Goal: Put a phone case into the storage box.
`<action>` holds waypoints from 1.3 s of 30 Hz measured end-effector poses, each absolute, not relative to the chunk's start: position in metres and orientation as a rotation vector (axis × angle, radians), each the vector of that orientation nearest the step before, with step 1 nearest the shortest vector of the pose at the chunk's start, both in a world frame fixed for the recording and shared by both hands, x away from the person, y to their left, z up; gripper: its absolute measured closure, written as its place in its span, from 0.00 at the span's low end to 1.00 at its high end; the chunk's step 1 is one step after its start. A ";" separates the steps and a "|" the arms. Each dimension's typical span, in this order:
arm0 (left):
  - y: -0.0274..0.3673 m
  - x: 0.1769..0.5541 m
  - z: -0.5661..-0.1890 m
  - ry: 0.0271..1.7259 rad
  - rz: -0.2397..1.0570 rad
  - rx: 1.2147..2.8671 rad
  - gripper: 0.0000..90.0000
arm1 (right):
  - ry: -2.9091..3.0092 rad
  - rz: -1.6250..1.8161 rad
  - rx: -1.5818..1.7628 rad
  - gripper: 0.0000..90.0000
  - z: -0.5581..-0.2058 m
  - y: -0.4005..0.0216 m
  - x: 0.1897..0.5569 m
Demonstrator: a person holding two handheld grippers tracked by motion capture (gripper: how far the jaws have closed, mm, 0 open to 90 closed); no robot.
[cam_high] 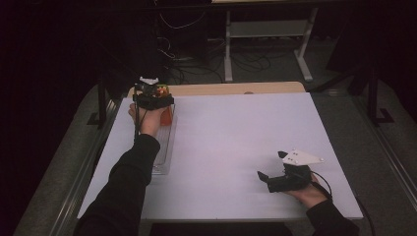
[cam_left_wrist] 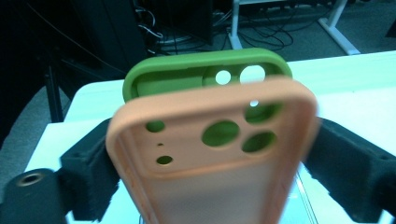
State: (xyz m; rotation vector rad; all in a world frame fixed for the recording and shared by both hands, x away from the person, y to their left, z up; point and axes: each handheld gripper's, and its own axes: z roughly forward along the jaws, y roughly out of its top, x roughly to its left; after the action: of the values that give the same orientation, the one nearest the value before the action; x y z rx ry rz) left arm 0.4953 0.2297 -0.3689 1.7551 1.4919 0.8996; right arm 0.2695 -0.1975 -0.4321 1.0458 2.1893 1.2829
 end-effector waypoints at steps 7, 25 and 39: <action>0.232 0.495 -0.368 1.484 0.876 1.744 0.02 | 2.195 1.277 1.046 0.00 -0.432 -0.197 0.269; 0.246 0.479 -0.346 1.358 0.794 1.809 0.02 | 2.198 1.275 1.047 0.00 -0.432 -0.197 0.269; 0.243 0.428 -0.336 1.034 0.495 1.912 0.03 | 2.213 1.275 1.025 0.00 -0.431 -0.195 0.267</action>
State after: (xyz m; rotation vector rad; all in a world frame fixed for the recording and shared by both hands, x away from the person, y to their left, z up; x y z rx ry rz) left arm 0.4277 0.2428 -0.3357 1.9121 1.0336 0.4950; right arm 0.2675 -0.1952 -0.4305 1.0250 2.2127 1.2746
